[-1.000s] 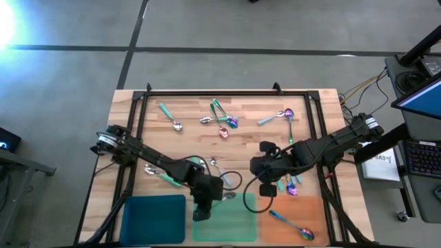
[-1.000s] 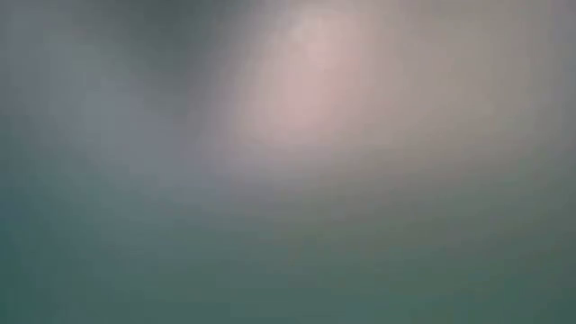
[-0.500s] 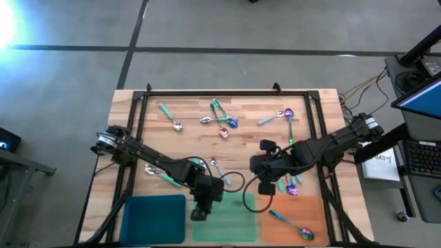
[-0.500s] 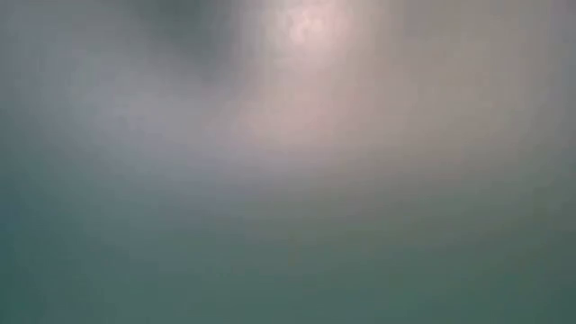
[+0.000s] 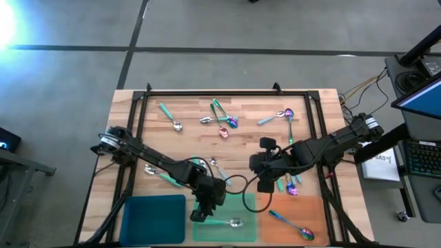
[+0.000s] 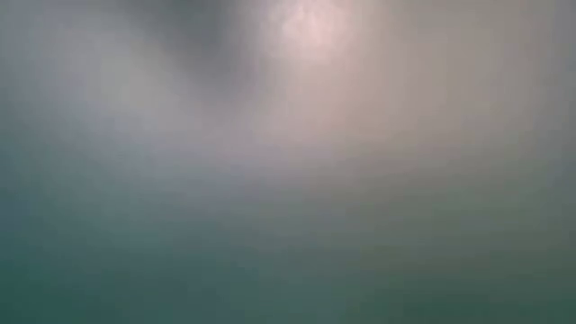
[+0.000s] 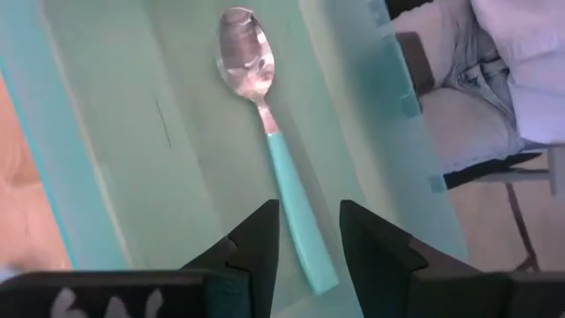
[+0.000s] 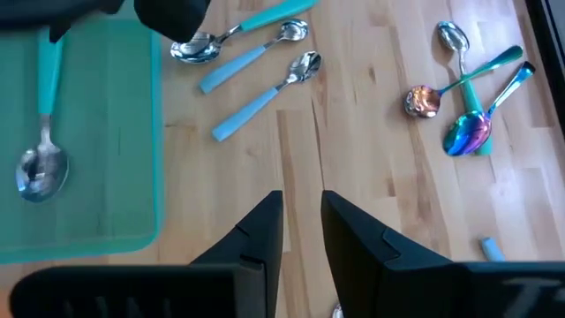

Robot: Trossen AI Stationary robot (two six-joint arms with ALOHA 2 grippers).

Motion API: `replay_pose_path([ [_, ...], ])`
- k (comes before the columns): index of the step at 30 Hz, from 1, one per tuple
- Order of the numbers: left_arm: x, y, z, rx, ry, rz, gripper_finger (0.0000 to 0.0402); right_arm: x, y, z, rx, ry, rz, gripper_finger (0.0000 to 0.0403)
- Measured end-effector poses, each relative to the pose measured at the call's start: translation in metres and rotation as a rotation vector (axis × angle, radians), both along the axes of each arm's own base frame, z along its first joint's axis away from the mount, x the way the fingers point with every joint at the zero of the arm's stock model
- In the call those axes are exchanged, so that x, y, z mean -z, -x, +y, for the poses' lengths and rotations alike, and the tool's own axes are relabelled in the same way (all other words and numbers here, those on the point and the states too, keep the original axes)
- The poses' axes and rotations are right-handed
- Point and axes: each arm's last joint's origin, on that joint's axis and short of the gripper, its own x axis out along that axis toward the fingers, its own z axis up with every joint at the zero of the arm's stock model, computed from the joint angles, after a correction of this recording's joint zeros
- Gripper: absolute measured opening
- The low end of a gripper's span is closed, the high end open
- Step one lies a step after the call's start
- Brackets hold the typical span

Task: Sort silverware by color (type)
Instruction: Put the light blue spoon into the blue bin

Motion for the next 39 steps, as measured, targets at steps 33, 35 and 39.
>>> replay_pose_path([
  [33, 0.001, 0.184, 0.088, -0.537, -0.336, 0.069, 0.0091, 0.002, -0.006, -0.011, 0.285, 0.009, -0.093, 0.0082],
  [35, 0.011, 0.195, 0.093, -0.582, -0.344, 0.091, 0.0091, 0.002, -0.007, -0.014, 0.294, 0.01, -0.092, 0.0084],
  [39, 0.032, 0.208, 0.098, -0.642, -0.36, 0.164, 0.0091, 0.004, -0.01, -0.02, 0.313, 0.017, -0.085, 0.0083],
])
